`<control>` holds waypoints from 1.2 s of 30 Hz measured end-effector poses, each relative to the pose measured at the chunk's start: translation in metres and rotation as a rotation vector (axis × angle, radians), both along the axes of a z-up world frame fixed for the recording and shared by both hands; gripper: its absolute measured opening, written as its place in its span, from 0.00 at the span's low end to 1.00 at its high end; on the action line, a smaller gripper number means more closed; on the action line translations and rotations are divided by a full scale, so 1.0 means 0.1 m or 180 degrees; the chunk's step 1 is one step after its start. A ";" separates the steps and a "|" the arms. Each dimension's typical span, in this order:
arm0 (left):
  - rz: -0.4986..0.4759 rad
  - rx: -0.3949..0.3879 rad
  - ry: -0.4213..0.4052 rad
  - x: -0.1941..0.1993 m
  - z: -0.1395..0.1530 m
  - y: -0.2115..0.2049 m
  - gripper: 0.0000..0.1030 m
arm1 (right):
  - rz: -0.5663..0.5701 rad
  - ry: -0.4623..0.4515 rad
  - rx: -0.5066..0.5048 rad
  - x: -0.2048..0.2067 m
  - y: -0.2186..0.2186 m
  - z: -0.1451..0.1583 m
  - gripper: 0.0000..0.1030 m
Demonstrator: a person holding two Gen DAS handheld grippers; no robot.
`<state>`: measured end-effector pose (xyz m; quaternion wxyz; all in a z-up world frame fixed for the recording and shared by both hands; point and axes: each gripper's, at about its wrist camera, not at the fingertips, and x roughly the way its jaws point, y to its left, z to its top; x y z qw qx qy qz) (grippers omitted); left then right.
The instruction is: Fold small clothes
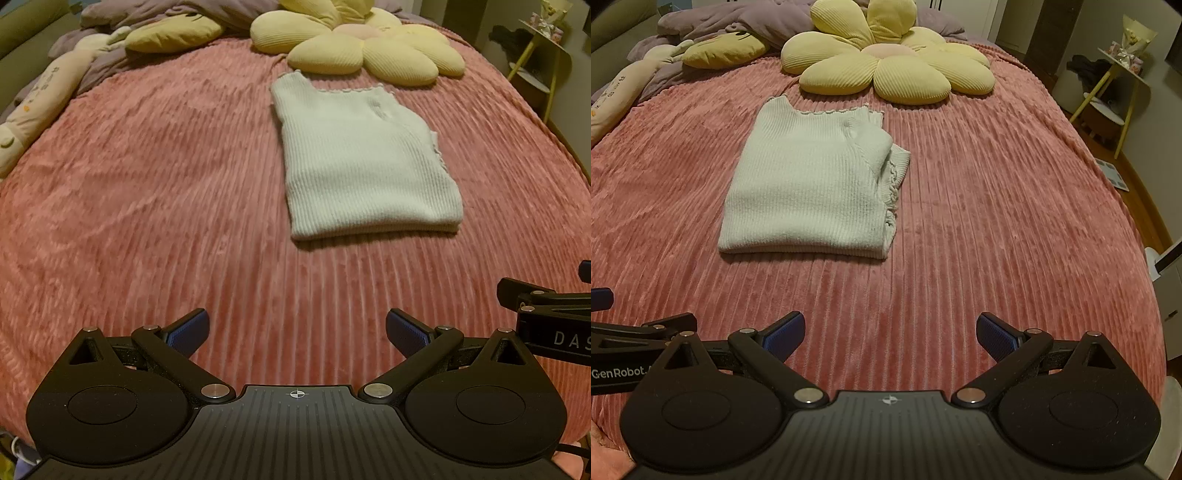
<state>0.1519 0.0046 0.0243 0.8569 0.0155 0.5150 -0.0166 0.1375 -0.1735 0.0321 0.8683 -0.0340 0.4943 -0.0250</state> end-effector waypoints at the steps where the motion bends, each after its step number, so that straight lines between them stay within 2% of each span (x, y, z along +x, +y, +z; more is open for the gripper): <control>1: 0.0000 0.0002 -0.0002 0.00 0.00 0.00 1.00 | -0.0002 -0.0003 0.0000 0.00 0.00 0.00 0.96; 36: -0.0049 0.0044 0.0027 -0.01 -0.01 -0.03 1.00 | -0.0043 -0.0027 0.0007 -0.03 -0.02 0.03 0.96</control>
